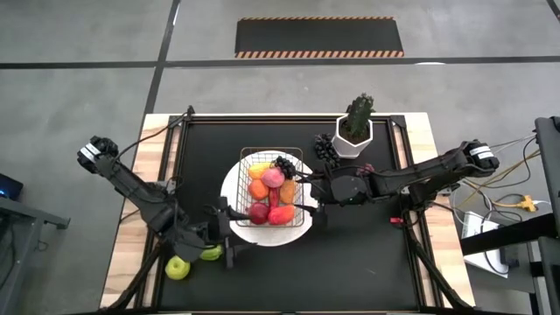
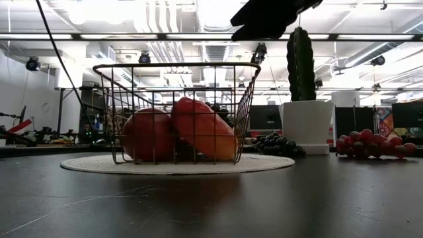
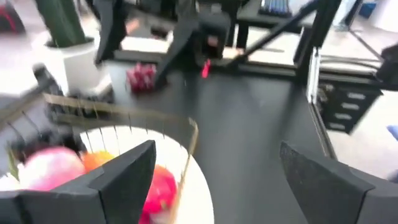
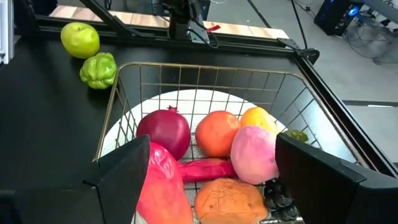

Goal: Build produce basket
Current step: Put the chayote into the wire basket

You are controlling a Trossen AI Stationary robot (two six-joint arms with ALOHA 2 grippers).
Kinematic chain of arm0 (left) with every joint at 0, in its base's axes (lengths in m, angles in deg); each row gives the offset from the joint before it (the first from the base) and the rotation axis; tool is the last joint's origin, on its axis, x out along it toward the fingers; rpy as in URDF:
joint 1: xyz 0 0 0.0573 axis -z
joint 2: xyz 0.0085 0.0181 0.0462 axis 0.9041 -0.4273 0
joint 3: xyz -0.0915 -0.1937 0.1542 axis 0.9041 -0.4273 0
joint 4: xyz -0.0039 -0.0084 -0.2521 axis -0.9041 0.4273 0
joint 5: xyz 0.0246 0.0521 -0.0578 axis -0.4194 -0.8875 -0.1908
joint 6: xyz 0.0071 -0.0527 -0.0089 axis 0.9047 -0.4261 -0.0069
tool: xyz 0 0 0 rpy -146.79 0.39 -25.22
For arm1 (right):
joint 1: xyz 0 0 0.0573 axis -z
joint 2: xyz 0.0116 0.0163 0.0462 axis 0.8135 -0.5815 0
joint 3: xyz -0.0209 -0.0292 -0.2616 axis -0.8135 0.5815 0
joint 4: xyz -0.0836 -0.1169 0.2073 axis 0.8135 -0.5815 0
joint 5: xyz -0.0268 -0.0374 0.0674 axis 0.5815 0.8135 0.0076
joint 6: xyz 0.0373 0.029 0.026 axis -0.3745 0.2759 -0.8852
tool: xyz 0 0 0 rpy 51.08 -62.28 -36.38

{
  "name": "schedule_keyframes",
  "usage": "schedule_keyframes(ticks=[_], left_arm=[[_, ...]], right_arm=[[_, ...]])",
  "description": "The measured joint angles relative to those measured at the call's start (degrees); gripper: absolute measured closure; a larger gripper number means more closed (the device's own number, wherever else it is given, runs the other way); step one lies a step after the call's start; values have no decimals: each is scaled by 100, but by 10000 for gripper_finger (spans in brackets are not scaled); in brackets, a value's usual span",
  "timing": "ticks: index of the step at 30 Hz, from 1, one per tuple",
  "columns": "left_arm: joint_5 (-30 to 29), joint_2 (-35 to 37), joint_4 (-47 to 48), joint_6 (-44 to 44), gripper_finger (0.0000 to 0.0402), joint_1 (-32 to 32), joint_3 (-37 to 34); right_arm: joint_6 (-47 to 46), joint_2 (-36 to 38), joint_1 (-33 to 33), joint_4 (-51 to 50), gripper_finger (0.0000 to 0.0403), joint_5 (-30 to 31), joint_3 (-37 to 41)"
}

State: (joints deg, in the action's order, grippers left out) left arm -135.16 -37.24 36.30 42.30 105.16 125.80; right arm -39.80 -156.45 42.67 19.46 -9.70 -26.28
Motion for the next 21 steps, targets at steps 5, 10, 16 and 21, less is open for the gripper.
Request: schedule_keyframes(ticks=[5,10,16,21], left_arm=[[421,-4,653,-959,77,12,92],[1102,-312,1640,-1624,77,16,481],[2863,-1192,3676,-2532,77,16,1416],[4613,-1850,5191,-3282,77,117,1863]], right_arm=[[-7,-10,2,-11,76,0,4],[-8,-11,2,-11,76,0,11],[-8,-11,2,-9,76,0,13],[-44,-11,2,2,76,0,82]])
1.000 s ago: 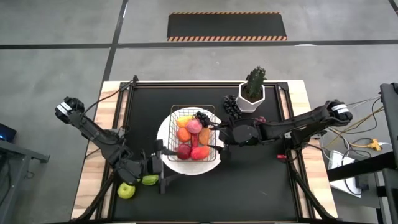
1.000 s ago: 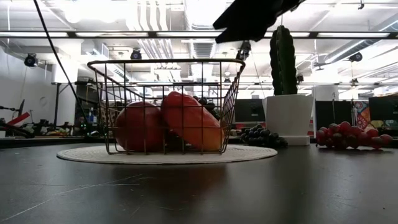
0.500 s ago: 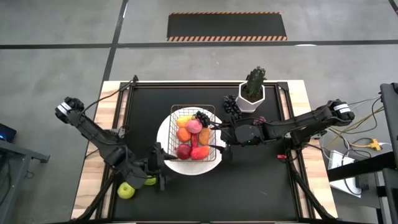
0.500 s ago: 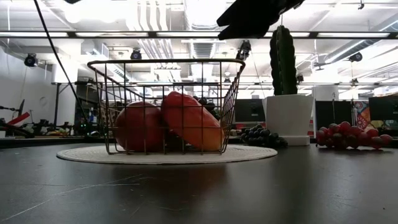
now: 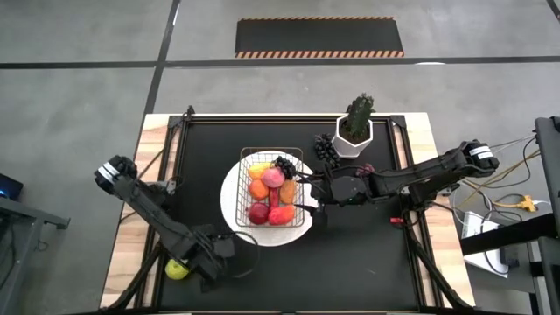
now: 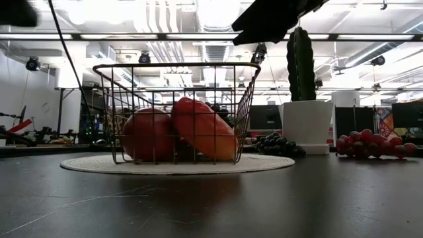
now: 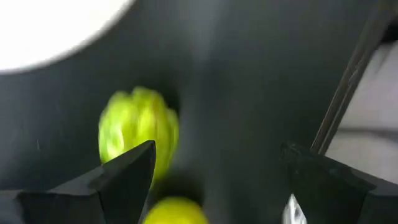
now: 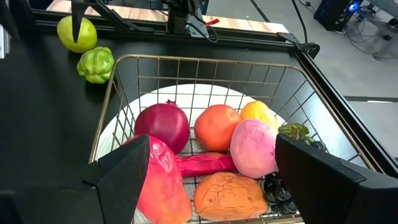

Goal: Build produce basket
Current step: Put the chayote into the wire basket

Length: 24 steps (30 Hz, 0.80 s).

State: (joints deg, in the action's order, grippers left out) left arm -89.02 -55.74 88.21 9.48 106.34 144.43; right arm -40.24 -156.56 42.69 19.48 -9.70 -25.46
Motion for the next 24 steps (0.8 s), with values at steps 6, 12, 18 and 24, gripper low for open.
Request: schedule_keyframes(ticks=[6,12,18,24], left_arm=[[198,-178,170,44,77,322,-276],[-448,-167,260,-16,77,669,-687],[-588,-167,186,-145,77,717,-1090],[-723,-166,58,-148,77,714,-1436]], right_arm=[[-109,0,0,5,76,0,72],[-111,0,0,5,76,0,91],[-109,0,0,4,76,0,91],[-109,-2,0,2,76,0,91]])
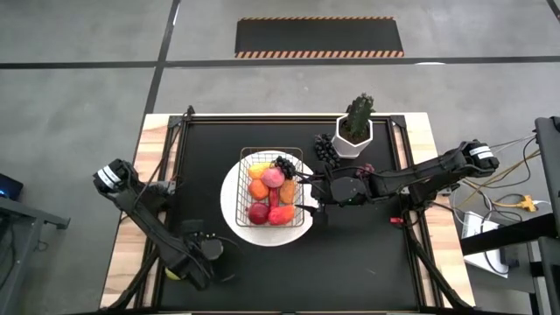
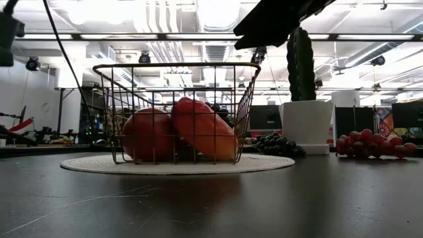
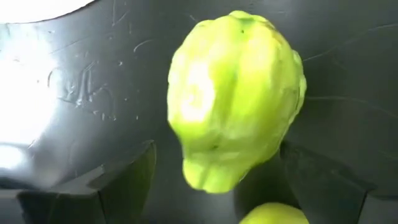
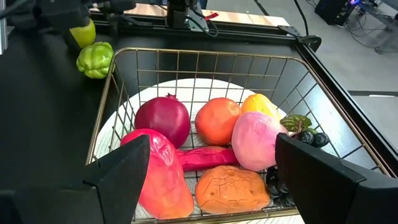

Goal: Build produce basket
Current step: Put the chayote into the wire basket

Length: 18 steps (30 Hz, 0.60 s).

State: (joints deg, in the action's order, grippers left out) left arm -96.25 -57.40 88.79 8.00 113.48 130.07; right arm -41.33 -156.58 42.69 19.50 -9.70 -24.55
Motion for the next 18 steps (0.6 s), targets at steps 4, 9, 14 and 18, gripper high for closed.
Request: schedule_keyframes(ticks=[4,9,14,18], left_arm=[[-29,2,-316,-10,77,-1,-225],[-138,2,-419,-134,83,-2,-332],[-138,5,-473,-136,131,-2,-344],[-140,7,-463,-135,181,-2,-344]], right_arm=[[2,0,0,-1,76,0,0],[6,0,0,-2,76,0,0],[20,0,0,-4,76,0,2],[23,0,0,-22,76,0,0]])
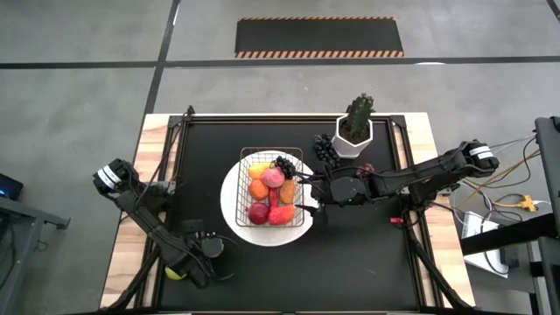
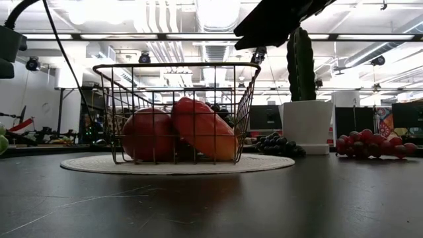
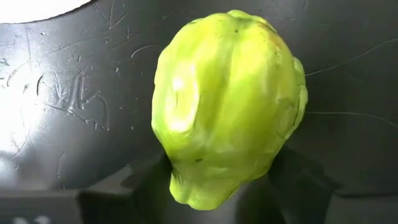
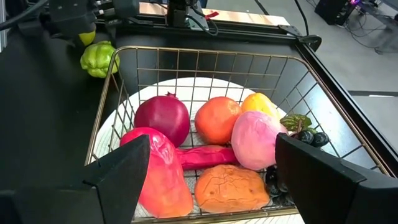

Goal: Build produce basket
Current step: Put the chayote into the wire basket

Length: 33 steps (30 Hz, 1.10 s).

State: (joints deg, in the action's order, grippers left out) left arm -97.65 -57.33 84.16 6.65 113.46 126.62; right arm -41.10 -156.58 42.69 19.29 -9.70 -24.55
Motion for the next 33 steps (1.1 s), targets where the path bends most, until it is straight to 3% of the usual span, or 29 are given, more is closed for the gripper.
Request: schedule_keyframes(ticks=[4,12,21,27,30,33], left_arm=[[-2,0,7,-5,209,0,0],[-232,132,60,-134,213,0,237],[-1636,868,27,98,214,2,975],[-2176,1465,-852,1253,215,7,1244],[-2739,1768,-1609,2252,214,5,1136],[-3506,2003,-2271,3140,206,-44,952]], right_arm=[[36,0,0,-18,76,0,1],[123,0,0,-25,76,0,2],[334,2,0,30,76,-13,2],[373,4,0,50,76,-371,5],[470,4,-15,50,76,-856,24],[602,4,-47,245,76,-964,34]])
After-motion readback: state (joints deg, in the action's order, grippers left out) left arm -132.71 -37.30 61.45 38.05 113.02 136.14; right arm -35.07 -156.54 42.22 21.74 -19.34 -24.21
